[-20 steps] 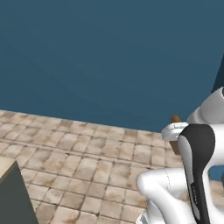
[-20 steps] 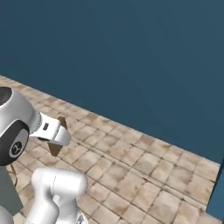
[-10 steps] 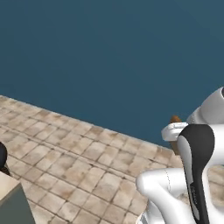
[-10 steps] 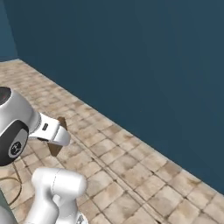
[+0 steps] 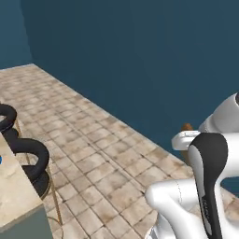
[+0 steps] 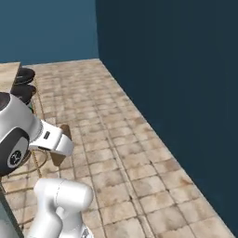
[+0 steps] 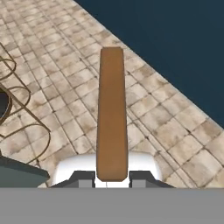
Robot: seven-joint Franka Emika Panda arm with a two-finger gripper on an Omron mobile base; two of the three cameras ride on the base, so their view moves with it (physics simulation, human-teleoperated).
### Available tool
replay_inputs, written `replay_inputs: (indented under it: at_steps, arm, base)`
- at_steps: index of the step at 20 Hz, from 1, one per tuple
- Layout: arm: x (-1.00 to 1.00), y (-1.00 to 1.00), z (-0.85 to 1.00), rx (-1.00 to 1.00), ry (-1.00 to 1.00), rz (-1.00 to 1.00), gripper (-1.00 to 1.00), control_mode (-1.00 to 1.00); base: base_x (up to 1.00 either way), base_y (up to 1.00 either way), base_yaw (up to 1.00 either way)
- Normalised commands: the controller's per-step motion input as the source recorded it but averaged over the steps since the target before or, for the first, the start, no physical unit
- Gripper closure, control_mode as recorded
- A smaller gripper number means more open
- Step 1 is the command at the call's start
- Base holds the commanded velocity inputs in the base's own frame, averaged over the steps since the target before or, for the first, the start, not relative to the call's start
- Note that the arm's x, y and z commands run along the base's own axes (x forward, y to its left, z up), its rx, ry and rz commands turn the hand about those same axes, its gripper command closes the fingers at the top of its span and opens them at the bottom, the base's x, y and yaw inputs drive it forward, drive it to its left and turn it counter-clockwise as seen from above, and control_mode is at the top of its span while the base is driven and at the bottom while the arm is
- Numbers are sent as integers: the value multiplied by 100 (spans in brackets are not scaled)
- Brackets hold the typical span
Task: Start the toaster. Once the lever pops up, take the bread to the plate on the dining counter.
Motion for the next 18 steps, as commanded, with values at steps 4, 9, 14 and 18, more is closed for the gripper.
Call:
replay_inputs:
  at_steps: [4, 9, 14, 18]
  arm:
    - [0, 0, 0, 0, 0, 0, 100, 100]
    - [0, 0, 0, 0, 0, 0, 100, 100]
    - [0, 0, 0, 0, 0, 0, 100, 100]
    - [0, 0, 0, 0, 0, 0, 100, 100]
  base:
    - [95, -25, 70]
    - [77, -34, 70]
    - [55, -42, 71]
    - [45, -46, 70]
